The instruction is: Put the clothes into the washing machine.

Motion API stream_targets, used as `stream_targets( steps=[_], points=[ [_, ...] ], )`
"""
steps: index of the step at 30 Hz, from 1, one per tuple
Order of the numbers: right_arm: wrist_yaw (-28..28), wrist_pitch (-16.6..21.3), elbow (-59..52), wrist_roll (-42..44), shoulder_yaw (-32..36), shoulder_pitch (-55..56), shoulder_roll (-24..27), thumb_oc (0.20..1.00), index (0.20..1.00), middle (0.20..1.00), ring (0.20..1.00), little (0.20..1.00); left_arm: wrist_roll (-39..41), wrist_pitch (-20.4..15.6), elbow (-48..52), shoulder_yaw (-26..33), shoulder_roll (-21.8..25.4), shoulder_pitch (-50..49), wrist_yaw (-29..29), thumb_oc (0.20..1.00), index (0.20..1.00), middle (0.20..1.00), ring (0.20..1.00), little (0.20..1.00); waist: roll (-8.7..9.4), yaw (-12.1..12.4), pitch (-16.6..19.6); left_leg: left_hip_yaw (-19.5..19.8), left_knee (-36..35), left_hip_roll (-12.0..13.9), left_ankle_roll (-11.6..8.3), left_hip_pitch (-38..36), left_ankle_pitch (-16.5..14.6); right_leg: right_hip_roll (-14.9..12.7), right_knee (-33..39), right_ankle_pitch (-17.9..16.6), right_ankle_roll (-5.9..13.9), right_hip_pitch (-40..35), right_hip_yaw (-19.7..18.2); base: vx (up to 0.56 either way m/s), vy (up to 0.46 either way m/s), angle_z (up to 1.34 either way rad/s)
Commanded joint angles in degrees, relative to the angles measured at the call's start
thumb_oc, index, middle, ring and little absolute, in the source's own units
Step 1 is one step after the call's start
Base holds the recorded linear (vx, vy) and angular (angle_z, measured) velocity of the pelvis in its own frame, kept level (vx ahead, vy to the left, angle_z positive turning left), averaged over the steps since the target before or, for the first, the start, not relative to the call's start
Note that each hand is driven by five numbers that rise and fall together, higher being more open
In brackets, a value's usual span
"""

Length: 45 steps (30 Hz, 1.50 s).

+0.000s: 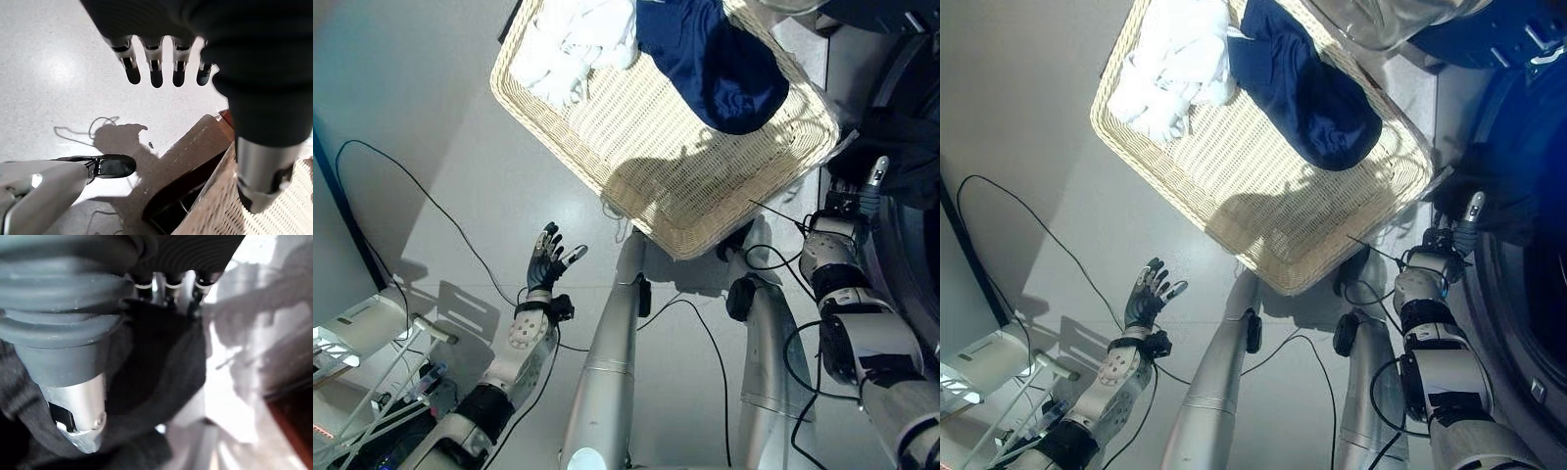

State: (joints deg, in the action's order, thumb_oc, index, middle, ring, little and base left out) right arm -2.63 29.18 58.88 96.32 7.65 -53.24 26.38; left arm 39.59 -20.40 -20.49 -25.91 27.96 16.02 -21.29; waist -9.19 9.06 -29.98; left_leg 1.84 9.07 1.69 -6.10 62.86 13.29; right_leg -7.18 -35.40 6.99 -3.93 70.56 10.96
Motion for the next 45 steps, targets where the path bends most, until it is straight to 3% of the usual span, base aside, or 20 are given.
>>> stream_targets(
  steps=[1, 2, 3, 4, 17, 21, 28, 36, 38, 39, 40, 45],
  points=[
    [1.86, 6.46, -5.13, -2.03, 0.03, 3.33, 9.36, 0.887, 0.887, 0.887, 0.887, 0.887, 1.10, 0.75, 4.27, -0.14, -0.11, -3.57, 1.07, 1.000, 1.000, 1.000, 1.000, 1.000, -6.46, -0.99, 0.18, -1.09, 3.24, -4.14, 3.19, 0.04, -4.94, 2.28, 6.51, -7.00, 7.08, -2.23, -1.38, 0.00, 0.000, 0.00],
    [1.86, 6.79, -5.72, -3.76, -0.03, 3.55, 9.87, 0.602, 0.602, 0.602, 0.602, 0.602, 1.24, 1.16, 4.83, -0.05, 0.45, -3.80, 1.25, 1.000, 1.000, 1.000, 1.000, 1.000, -6.37, -1.01, 0.18, -1.09, 3.36, -4.18, 3.20, -0.07, -5.00, 2.26, 6.44, -6.99, 7.08, -2.36, -1.34, 0.00, 0.000, 0.00],
    [1.87, 6.86, -5.98, -4.34, -0.06, 3.66, 10.19, 0.476, 0.476, 0.476, 0.476, 0.476, 1.29, 1.26, 4.92, 0.09, 0.70, -3.94, 1.52, 1.000, 1.000, 1.000, 1.000, 1.000, -6.28, -1.04, 0.18, -1.09, 3.49, -4.19, 3.22, -0.16, -5.07, 2.26, 6.42, -6.98, 7.08, -2.47, -1.31, 0.00, 0.000, 0.00],
    [2.54, 6.83, -7.05, -4.77, 0.16, 4.47, 11.10, 0.200, 0.200, 0.200, 0.200, 0.200, 1.55, 1.52, 5.17, 0.64, 1.19, -4.46, 1.95, 1.000, 1.000, 1.000, 1.000, 1.000, -5.88, -1.27, 0.18, -0.93, 4.03, -4.35, 3.34, -0.44, -5.45, 2.26, 6.33, -6.91, 7.08, -2.86, -1.27, 0.00, 0.000, 0.00],
    [5.41, 4.30, -7.48, -3.57, 1.38, 7.91, 13.64, 0.200, 0.200, 0.200, 0.200, 0.200, 2.63, 3.15, 6.18, 2.65, 3.83, -5.65, 5.66, 1.000, 1.000, 1.000, 1.000, 1.000, -4.54, -1.97, 0.18, -1.63, 4.73, -4.37, 3.46, -3.35, -6.24, 2.17, 7.55, -7.33, 7.24, -6.32, -0.71, -0.01, -0.005, -0.02],
    [7.29, 3.11, -7.50, 0.46, 1.74, 8.73, 13.58, 0.200, 0.200, 0.200, 0.200, 0.200, 2.88, 3.46, 6.79, 2.84, 4.72, -5.83, 7.15, 1.000, 1.000, 1.000, 1.000, 1.000, -3.94, -2.17, 0.18, -2.15, 3.25, -4.28, 3.52, -5.79, -6.23, 2.14, 9.95, -8.29, 7.52, -8.88, -0.14, -0.05, -0.008, -0.04],
    [8.45, 4.27, -9.26, 0.63, 2.32, 10.92, 12.54, 0.200, 0.200, 0.200, 0.200, 0.200, 1.68, 3.45, 7.11, 3.28, 5.11, -6.32, 7.95, 1.000, 1.000, 1.000, 1.000, 1.000, -3.15, -2.51, 0.18, -2.92, 1.42, -4.17, 3.69, -8.82, -6.17, 2.04, 12.40, -9.26, 7.92, -11.99, 0.51, -0.04, 0.005, -0.03],
    [9.64, 10.69, -17.85, 3.11, 4.63, 16.07, 11.57, 0.200, 0.200, 0.200, 0.200, 0.200, -1.25, 3.67, 7.38, 4.76, 5.91, -7.44, 8.64, 1.000, 1.000, 1.000, 1.000, 1.000, -0.74, -4.48, 0.18, -5.40, -1.42, -3.89, 3.74, -15.27, -6.50, 2.39, 18.37, -11.50, 9.02, -18.76, 0.84, -0.06, 0.017, -0.05],
    [9.64, 10.69, -17.85, 3.11, 4.63, 16.07, 11.57, 0.200, 0.200, 0.200, 0.200, 0.200, -1.25, 3.67, 7.38, 4.76, 5.91, -7.44, 8.64, 1.000, 1.000, 1.000, 1.000, 1.000, -0.74, -4.48, 0.18, -5.40, -1.42, -3.89, 3.74, -15.27, -6.50, 2.39, 18.37, -11.50, 9.02, -18.76, 0.84, -0.02, 0.018, -0.05],
    [9.42, 12.64, -18.71, 4.87, 5.79, 16.56, 12.21, 0.200, 0.200, 0.200, 0.200, 0.200, -0.68, 3.63, 7.17, 5.27, 6.52, -7.78, 9.18, 1.000, 1.000, 1.000, 1.000, 1.000, -0.21, -4.87, 0.18, -5.76, -1.70, -3.92, 3.74, -16.50, -6.74, 2.33, 19.60, -12.17, 9.38, -20.12, 0.92, -0.10, 0.109, -0.12],
    [5.76, 17.21, -20.96, 6.44, 8.40, 17.33, 12.87, 0.200, 0.200, 0.200, 0.200, 0.200, -0.07, 3.16, 6.89, 5.84, 7.26, -8.95, 10.03, 1.000, 1.000, 1.000, 1.000, 1.000, 0.70, -5.69, 0.18, -6.38, -2.56, -4.01, 3.70, -18.80, -7.20, 2.60, 22.31, -13.32, 9.94, -22.72, 0.68, -0.10, 0.117, -0.16],
    [1.03, 22.54, -22.62, 13.02, 12.90, 17.94, 13.91, 0.200, 0.200, 0.200, 0.200, 0.200, 0.95, 2.51, 6.26, 6.51, 7.66, -10.09, 10.74, 1.000, 1.000, 1.000, 1.000, 1.000, 1.54, -6.52, 0.18, -7.15, -3.61, -4.10, 3.64, -21.10, -7.70, 2.97, 25.39, -14.57, 10.58, -25.26, 0.27, -0.05, 0.090, -0.35]
  ],
)
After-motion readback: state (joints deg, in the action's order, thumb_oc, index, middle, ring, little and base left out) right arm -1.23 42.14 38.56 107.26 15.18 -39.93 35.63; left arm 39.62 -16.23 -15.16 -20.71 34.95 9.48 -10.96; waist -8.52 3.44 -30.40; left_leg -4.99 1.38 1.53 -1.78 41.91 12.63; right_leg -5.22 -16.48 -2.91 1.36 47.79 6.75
